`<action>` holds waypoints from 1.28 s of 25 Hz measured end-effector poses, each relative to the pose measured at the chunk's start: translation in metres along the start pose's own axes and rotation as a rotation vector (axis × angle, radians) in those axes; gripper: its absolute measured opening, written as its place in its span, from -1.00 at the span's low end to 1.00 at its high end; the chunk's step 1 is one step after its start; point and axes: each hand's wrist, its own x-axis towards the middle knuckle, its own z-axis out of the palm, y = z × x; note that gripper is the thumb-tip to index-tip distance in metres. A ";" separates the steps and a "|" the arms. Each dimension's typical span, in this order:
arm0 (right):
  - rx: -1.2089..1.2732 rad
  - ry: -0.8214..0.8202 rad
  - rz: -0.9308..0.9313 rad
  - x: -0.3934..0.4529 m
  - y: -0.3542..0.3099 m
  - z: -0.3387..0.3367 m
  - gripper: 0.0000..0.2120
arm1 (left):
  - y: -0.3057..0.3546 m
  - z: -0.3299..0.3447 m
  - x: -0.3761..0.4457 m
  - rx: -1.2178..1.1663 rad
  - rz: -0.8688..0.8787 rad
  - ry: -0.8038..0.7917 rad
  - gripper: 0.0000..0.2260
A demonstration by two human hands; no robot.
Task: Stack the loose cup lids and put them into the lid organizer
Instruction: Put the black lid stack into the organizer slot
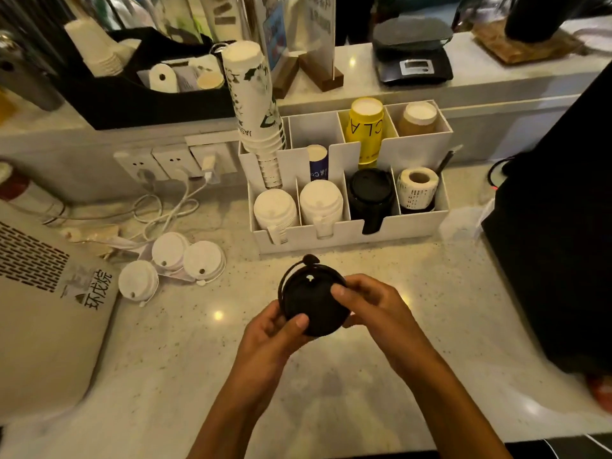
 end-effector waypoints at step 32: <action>-0.128 0.086 -0.144 0.049 -0.008 -0.055 -0.45 | 0.067 0.128 0.100 0.462 0.126 0.259 -0.41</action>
